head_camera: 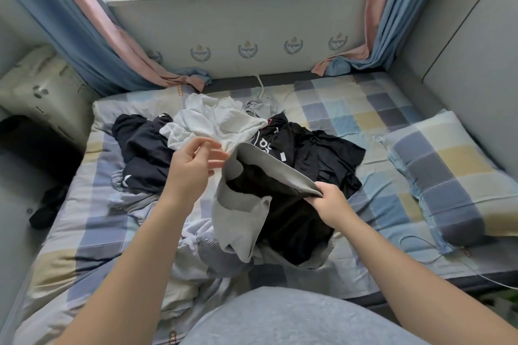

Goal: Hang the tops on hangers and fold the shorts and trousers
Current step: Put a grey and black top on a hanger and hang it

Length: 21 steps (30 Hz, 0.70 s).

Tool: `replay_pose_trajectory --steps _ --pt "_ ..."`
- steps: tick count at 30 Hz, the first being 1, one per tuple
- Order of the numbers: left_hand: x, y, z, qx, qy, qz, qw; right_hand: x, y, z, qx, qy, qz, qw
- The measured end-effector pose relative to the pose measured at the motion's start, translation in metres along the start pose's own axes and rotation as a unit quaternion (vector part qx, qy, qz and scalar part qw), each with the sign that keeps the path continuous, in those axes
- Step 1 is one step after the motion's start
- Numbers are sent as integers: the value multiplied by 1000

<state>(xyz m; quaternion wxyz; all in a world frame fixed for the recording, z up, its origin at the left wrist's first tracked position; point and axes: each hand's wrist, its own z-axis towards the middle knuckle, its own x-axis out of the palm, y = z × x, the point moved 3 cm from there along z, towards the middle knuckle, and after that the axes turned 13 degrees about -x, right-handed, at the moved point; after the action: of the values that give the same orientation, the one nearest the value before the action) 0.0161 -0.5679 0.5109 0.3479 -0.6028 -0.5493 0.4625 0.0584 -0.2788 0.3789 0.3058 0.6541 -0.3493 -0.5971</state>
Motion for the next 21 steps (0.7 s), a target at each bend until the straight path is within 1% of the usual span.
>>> replay_pose_trajectory --steps 2,4,7,9,10,12,13,14,16,18,21 --pt "12 3 -2 -9 32 35 999 -7 19 -3 -29 -18 29 999" --pt "26 8 -4 -5 81 88 993 -13 42 -8 -62 -21 58 996" --pt "51 25 -12 11 161 220 962 -21 81 -20 -114 4 90 989" --pt "68 34 -19 44 199 282 937 -25 105 -29 -145 26 108 983" --pt "76 38 -22 61 220 290 929 -27 115 -33 -156 34 115 980" --pt "89 44 -26 82 255 271 924 -32 128 -39 -176 41 132 975" --pt "93 45 -27 92 259 256 927 -34 131 -41 -182 41 139 973" --pt "95 44 -29 108 243 246 932 -36 130 -41 -184 40 141 972" --pt "91 41 -27 123 186 224 949 -41 122 -40 -184 35 116 975" --pt "85 33 -26 122 143 194 963 -42 107 -40 -181 38 66 981" --pt "75 13 -32 110 122 113 980 -37 78 -41 -146 30 -30 988"
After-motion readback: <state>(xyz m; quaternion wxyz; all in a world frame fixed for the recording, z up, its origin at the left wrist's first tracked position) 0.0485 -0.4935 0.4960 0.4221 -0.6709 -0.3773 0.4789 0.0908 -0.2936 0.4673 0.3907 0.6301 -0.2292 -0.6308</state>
